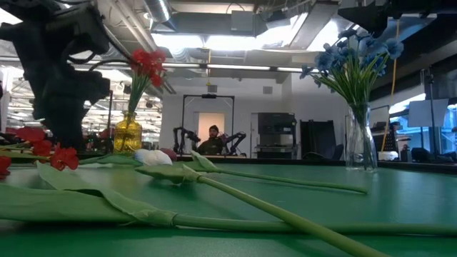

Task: Sort flowers into vase by color
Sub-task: Put the top white flower into the transparent vase

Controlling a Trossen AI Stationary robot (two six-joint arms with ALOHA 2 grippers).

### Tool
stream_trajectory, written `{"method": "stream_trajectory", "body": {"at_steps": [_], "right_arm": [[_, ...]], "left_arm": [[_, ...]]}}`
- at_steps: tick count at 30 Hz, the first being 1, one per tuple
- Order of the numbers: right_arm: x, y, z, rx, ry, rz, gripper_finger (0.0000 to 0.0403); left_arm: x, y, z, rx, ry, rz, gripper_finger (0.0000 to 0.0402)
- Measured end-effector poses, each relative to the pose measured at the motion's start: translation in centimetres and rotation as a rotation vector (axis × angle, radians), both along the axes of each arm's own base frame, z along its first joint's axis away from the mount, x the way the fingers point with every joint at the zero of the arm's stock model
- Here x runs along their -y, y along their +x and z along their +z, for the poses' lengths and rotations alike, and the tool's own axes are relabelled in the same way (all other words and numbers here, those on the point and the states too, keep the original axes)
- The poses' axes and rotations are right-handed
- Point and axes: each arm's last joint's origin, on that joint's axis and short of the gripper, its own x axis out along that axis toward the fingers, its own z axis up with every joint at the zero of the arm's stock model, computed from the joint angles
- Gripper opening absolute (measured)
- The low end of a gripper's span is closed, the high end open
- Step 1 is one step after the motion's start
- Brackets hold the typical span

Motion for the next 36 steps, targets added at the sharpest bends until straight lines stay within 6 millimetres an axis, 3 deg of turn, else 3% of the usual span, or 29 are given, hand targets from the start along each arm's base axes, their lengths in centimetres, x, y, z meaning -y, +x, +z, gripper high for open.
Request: {"method": "stream_trajectory", "body": {"at_steps": [10, 20, 28, 36], "right_arm": [[0.0, 0.1, -0.1, -0.012, 0.003, 0.0, 0.0358], [0.0, 0.1, -0.2, -0.019, 0.004, 0.0, 0.0358], [0.0, 0.1, -0.3, -0.026, 0.004, 0.007, 0.0358], [0.0, 0.1, -0.3, -0.026, 0.008, 0.008, 0.0358]], "left_arm": [[-0.5, 0.2, 0.1, 0.0, 0.041, -0.005, 0.0171], [-1.9, 2.1, -2.3, -0.089, 0.012, 0.026, 0.0192], [-2.5, 2.2, -2.8, -0.105, -0.003, 0.055, 0.0144], [-2.5, 2.2, -2.8, -0.098, 0.011, 0.064, 0.0019]]}}
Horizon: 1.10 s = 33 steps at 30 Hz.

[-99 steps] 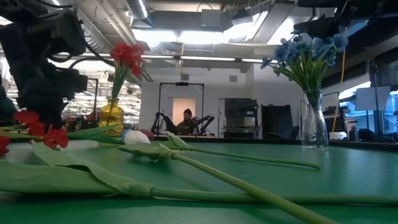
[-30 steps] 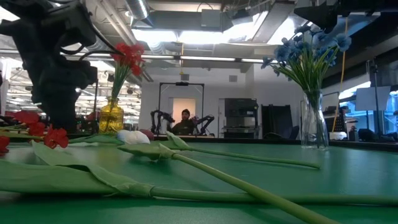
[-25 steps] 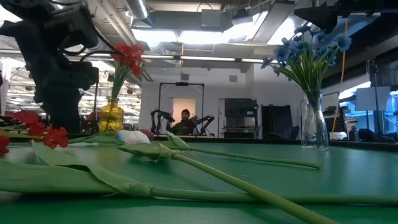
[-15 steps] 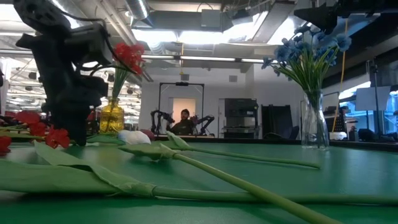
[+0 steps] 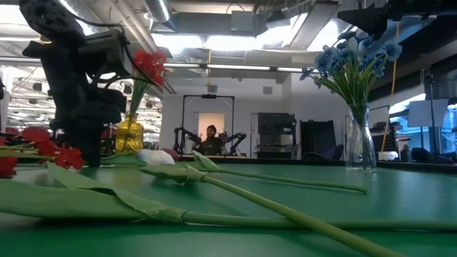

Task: Sort flowers into vase by color
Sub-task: Put the top white flower into the transparent vase

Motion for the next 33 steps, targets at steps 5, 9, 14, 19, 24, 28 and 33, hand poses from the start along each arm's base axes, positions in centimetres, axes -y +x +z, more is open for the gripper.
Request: {"method": "stream_trajectory", "body": {"at_steps": [5, 9, 14, 19, 24, 28, 33], "right_arm": [[0.0, 0.0, 0.0, 0.002, 0.003, 0.0, 0.0358], [-0.1, -0.1, 0.4, 0.045, 0.017, 0.036, 0.0358], [-0.5, -0.6, 2.3, 0.153, -0.021, 0.174, 0.0358], [-0.8, -1.1, 3.8, 0.196, -0.067, 0.242, 0.0358], [-0.8, -1.0, 3.9, 0.19, -0.077, 0.262, 0.0358], [-0.8, -0.2, 3.7, 0.163, -0.073, 0.262, 0.0358], [-0.6, 1.6, 3.6, 0.164, -0.07, 0.248, 0.0358]], "left_arm": [[-0.1, 0.5, 0.9, 0.021, 0.008, 0.002, 0.0012], [-0.3, 2.1, 3.4, 0.132, 0.054, -0.011, 0.0006], [-0.4, 4.2, 7.2, 0.226, 0.109, -0.09, 0.0005], [0.0, 6.0, 11.5, 0.321, 0.204, -0.178, 0.0004], [0.4, 7.1, 15.4, 0.388, 0.328, -0.24, 0.0003], [0.6, 8.1, 18.1, 0.503, 0.411, -0.281, 0.0003], [1.1, 9.6, 21.5, 0.772, 0.543, -0.382, 0.0003]]}}
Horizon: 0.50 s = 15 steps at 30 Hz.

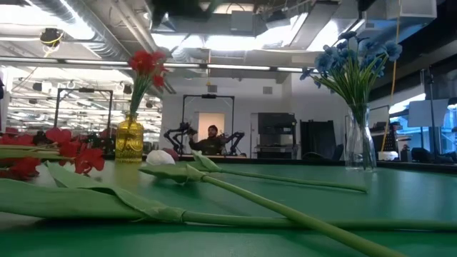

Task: Sort flowers into vase by color
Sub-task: Put the top white flower into the transparent vase

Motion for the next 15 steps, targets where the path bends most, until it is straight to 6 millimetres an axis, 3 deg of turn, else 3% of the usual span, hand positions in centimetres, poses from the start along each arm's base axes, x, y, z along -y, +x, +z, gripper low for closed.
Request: {"method": "stream_trajectory", "body": {"at_steps": [5, 15], "right_arm": [[0.1, 2.0, 0.3, 0.012, -0.014, -0.005, 0.0358], [0.6, 9.0, 1.9, -0.181, -0.057, -0.03, 0.0358]], "left_arm": [[-0.1, 0.6, 2.5, 0.242, 0.043, -0.166, 0.0003], [-0.9, 2.1, 3.6, 0.46, 0.068, -0.363, 0.0002]]}}
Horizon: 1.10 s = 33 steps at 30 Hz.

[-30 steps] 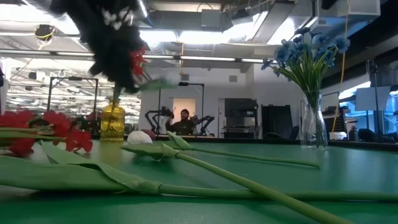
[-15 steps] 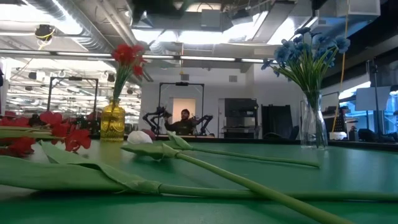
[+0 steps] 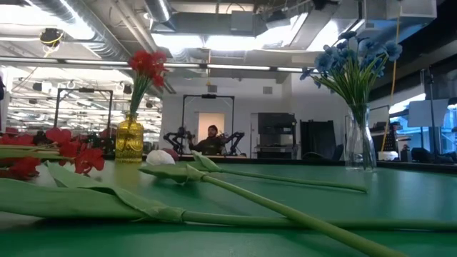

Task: Sort flowers into vase by color
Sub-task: Put the top white flower into the transparent vase

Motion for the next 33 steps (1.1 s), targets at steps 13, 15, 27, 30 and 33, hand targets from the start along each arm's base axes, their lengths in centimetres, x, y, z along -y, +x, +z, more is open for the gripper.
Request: {"method": "stream_trajectory", "body": {"at_steps": [13, 15, 27, 30, 33], "right_arm": [[0.3, 6.9, 0.2, -0.1, -0.002, 0.023, 0.0358], [0.4, 7.1, 0.2, -0.09, -0.002, 0.023, 0.0354], [0.4, 7.1, 0.6, -0.043, 0.02, 0.024, 0.021], [0.4, 7.1, 0.7, -0.038, 0.02, 0.024, 0.0178], [0.4, 7.1, 0.8, -0.03, 0.02, 0.024, 0.0156]], "left_arm": [[-0.3, 3.1, -2.3, 0.019, 0.014, -0.057, 0.0009], [-0.2, 3.1, -2.3, 0.02, 0.019, -0.078, 0.0009], [0.0, 3.2, -2.2, 0.04, 0.027, -0.107, 0.001], [0.1, 3.2, -2.0, 0.06, 0.03, -0.112, 0.001], [0.3, 3.2, -1.9, 0.079, 0.032, -0.118, 0.001]]}}
